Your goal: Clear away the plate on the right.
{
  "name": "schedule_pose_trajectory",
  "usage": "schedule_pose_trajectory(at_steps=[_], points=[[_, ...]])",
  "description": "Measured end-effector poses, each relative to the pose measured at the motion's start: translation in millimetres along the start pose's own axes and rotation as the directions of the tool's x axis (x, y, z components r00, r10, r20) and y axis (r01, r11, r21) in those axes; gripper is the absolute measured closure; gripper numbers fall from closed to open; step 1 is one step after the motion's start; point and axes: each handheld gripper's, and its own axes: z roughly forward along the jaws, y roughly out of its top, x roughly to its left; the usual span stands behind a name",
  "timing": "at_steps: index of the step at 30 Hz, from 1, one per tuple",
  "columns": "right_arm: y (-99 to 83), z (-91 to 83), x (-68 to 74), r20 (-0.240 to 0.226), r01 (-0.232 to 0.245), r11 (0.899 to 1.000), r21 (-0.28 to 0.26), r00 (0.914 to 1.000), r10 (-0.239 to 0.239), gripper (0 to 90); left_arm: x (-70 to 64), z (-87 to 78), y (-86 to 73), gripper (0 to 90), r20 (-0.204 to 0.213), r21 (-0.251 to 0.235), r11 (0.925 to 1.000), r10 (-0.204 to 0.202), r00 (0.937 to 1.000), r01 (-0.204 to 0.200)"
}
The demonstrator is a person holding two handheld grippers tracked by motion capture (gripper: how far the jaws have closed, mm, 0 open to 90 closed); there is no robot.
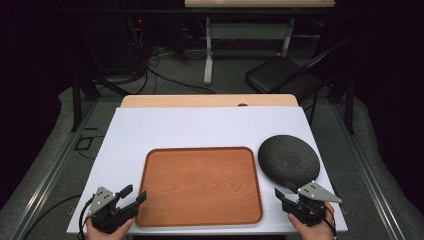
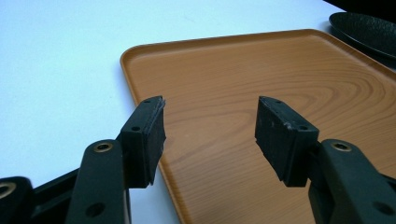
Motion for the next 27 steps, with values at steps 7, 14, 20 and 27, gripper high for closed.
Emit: schedule_pose_trajectory(at_steps=[7,14,20,27], points=[[-1.8,6.4,-1.3,-0.008,-0.028,0.997,0.074,0.9996,0.028,44.2,3.0,2.2,-1.2,41.2,0.026,0.027,0.9991,-0.034,0.9991,0.034],[-0.9,6.3,-0.5,-0.005,-0.025,0.997,0.071,0.9997,0.026,43.1,4.7,2.5,-1.1,41.4,0.040,0.028,0.9980,-0.057,0.9975,0.056],[8.6,1.6,0.1,0.035,-0.049,0.996,0.073,0.9983,0.047,41.7,3.6,3.3,-1.5,41.5,0.041,0.036,0.9975,-0.062,0.9972,0.060],[32.9,-8.4,-6.7,0.079,-0.090,0.994,0.066,0.9933,0.085,42.6,3.0,2.3,-2.3,41.8,0.047,0.048,0.9971,-0.061,0.9970,0.059]])
